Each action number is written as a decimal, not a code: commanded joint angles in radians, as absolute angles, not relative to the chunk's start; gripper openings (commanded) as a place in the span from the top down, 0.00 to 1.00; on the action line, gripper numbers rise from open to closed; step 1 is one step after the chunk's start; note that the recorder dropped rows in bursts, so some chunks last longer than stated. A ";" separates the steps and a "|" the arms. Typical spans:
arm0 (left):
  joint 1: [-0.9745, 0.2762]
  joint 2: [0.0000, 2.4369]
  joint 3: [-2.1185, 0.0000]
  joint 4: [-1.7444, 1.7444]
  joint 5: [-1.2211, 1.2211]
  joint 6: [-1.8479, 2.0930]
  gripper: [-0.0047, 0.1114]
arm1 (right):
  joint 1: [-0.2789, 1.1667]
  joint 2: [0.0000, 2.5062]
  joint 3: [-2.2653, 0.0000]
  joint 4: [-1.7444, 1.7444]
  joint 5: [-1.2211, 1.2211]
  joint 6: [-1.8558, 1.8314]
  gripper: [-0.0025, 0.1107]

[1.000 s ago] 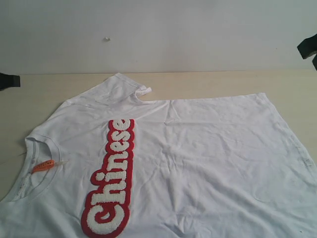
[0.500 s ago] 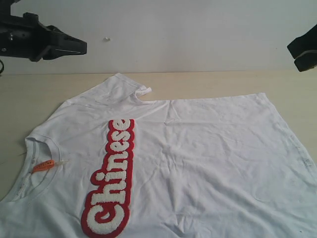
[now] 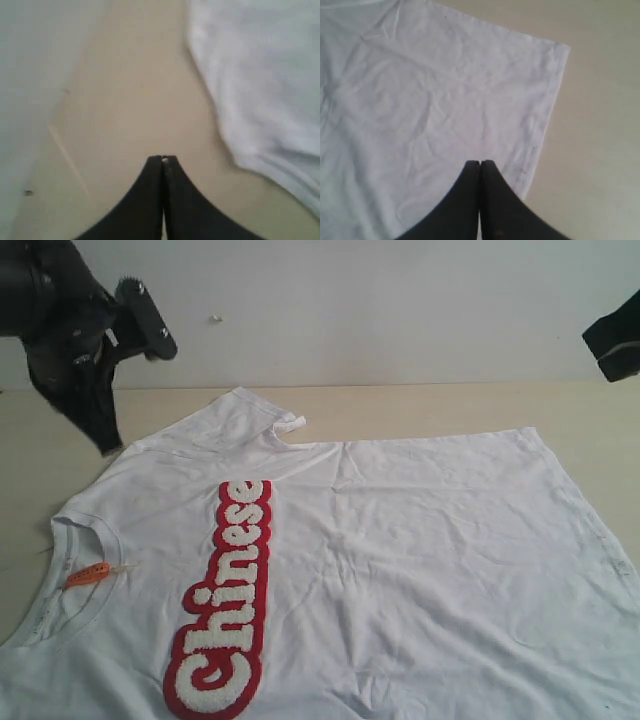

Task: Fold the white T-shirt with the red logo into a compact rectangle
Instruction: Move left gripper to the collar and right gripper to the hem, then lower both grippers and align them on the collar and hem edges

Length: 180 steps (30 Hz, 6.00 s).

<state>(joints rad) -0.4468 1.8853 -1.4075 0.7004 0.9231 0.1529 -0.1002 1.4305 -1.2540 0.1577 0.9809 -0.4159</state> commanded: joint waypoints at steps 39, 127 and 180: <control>-0.238 1.872 -1.330 -0.031 1.173 1.303 0.07 | -0.105 1.457 -0.884 0.050 0.730 -1.437 0.36; -0.085 2.013 -1.155 -0.120 0.808 1.570 0.05 | -0.232 1.935 -1.065 -0.055 0.627 -1.542 0.05; -0.085 2.053 -1.155 -0.146 0.847 1.588 0.05 | -0.232 2.156 -1.146 0.020 0.817 -1.584 0.05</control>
